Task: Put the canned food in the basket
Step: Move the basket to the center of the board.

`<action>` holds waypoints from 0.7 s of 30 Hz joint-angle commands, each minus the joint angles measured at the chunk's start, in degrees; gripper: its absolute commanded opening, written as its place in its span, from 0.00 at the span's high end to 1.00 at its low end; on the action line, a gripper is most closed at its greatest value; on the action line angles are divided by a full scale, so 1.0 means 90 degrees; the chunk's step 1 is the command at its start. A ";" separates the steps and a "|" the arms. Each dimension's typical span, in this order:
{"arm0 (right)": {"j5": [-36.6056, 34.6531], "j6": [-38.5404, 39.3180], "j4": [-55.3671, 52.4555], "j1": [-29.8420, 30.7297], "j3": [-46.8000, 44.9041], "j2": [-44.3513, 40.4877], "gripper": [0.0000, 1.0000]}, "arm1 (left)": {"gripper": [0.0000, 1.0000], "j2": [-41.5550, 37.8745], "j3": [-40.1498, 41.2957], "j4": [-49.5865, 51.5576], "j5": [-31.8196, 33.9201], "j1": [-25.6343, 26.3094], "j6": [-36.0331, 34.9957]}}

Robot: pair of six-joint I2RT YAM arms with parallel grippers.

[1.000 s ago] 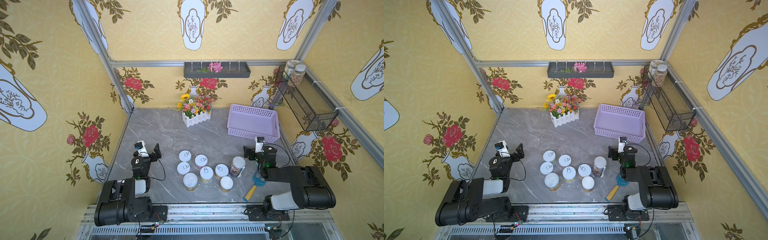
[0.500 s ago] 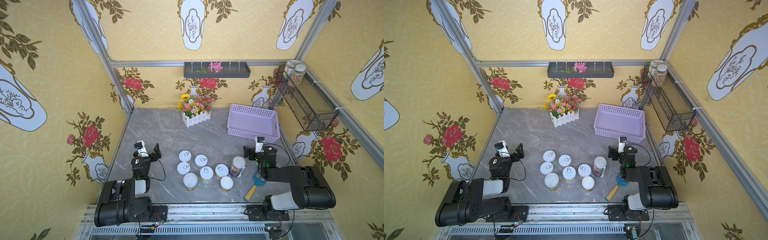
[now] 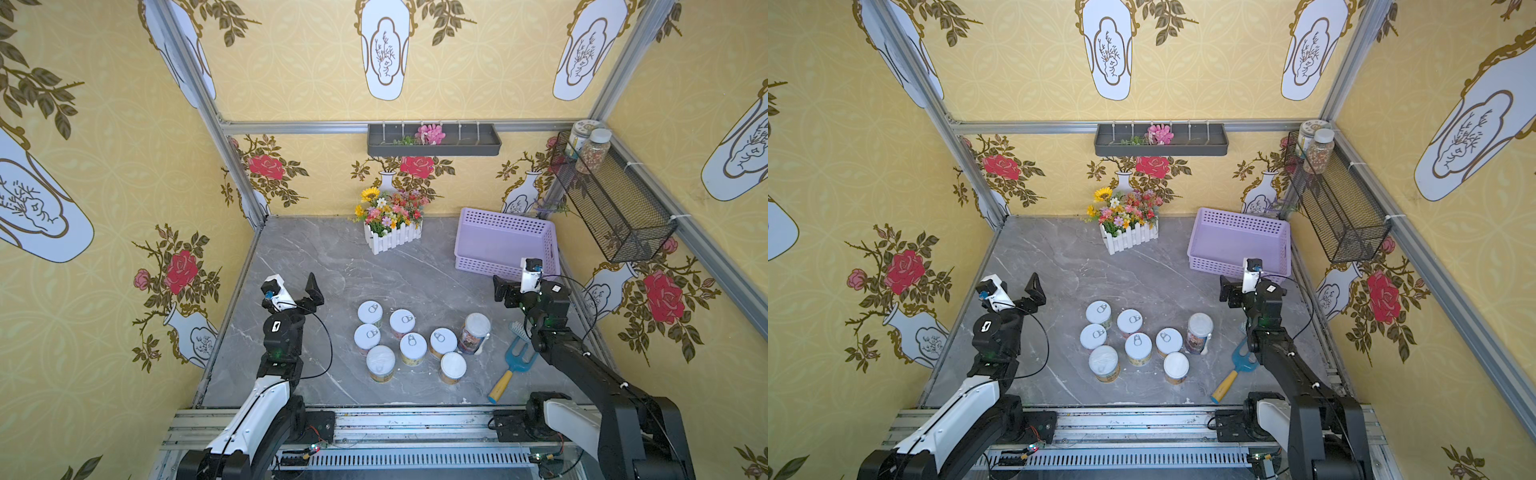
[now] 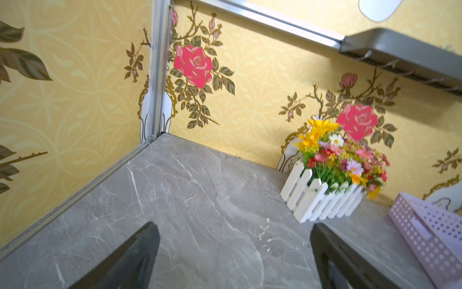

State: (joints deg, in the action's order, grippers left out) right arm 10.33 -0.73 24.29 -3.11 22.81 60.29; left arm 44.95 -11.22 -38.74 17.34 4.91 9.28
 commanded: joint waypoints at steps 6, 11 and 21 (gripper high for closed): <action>0.1473 -0.0475 -0.1615 0.0029 0.0575 -0.0613 0.03 | 0.00 -0.0339 -0.1168 0.3163 -0.0083 0.0011 0.2168; 0.1578 -0.1562 -0.2244 0.0034 0.1121 -0.0820 0.03 | 0.00 -0.0116 -0.2309 0.5534 0.0559 0.0003 0.3839; 0.0405 -0.2230 -0.4802 0.0019 0.2671 -0.0099 0.03 | 0.00 -0.0152 -0.2988 0.6154 -0.0906 -0.0009 0.3428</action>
State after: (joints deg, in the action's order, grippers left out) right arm 16.58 -19.46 -12.34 -2.92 45.78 58.06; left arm 43.72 -37.45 15.38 15.70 4.89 41.82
